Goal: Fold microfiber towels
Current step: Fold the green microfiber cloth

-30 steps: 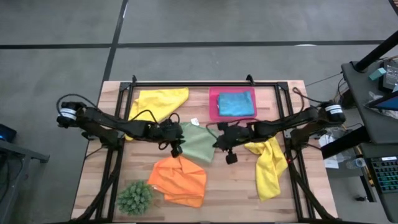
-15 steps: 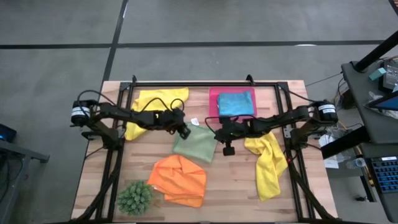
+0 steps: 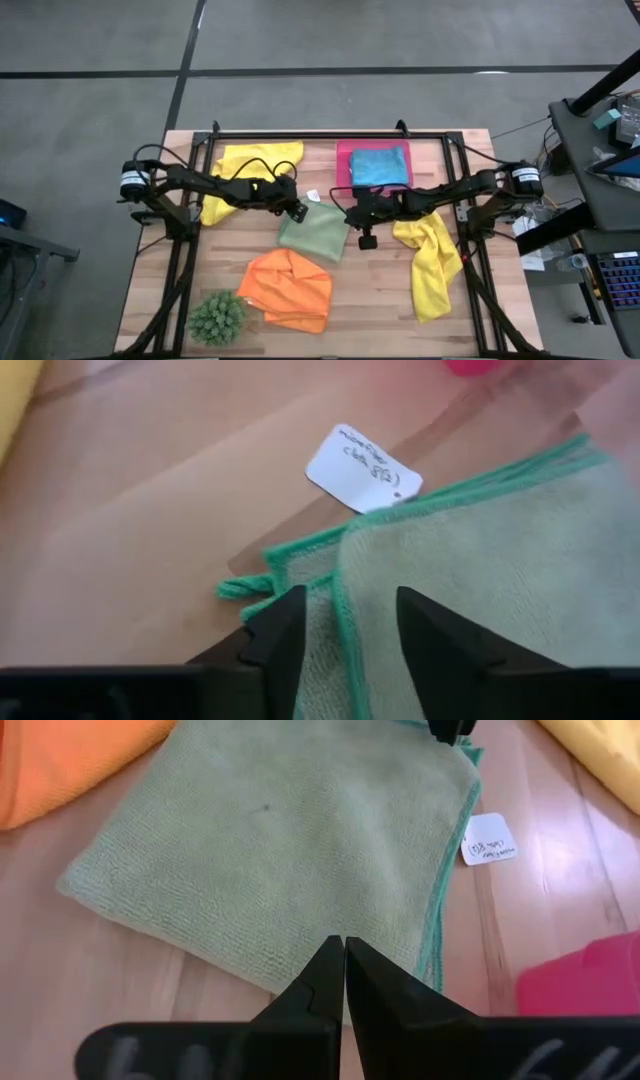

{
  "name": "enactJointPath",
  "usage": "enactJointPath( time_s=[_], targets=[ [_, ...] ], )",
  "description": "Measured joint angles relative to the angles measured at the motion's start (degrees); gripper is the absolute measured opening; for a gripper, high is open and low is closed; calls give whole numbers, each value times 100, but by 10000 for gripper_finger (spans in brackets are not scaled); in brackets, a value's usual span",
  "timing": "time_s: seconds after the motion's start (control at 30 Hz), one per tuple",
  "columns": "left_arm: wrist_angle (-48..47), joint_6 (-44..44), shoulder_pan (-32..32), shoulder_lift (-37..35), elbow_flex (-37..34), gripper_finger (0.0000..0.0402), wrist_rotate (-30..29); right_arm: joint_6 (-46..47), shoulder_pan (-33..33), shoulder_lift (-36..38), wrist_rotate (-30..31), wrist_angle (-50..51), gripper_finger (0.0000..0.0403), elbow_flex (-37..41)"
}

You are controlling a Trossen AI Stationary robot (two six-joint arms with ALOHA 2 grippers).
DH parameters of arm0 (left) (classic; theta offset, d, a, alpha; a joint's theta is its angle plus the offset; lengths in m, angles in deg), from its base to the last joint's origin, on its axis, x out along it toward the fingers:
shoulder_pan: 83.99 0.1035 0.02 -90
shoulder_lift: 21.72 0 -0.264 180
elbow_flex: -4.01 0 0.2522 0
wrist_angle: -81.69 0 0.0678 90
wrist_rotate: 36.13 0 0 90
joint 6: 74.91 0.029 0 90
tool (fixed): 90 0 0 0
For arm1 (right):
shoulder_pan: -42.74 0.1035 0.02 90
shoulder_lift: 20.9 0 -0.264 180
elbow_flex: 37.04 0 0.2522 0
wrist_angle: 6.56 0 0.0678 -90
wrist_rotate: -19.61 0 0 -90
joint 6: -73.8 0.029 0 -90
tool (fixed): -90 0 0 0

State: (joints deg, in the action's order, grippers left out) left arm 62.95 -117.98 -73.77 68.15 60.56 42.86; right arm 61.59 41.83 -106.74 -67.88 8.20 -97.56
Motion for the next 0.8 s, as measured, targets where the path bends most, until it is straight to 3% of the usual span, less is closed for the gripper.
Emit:
enactJointPath(
  time_s=[0.17,0.3,0.8],
  targets=[
    [30,-79,0,95,2,186,-59,-12,0,0,0,0,9,0],
    [119,-154,-53,216,15,189,-16,-22,0,0,-4,1,9,0],
    [149,-64,-280,245,126,109,3,-22,0,0,-1,3,9,-4]
  ],
)
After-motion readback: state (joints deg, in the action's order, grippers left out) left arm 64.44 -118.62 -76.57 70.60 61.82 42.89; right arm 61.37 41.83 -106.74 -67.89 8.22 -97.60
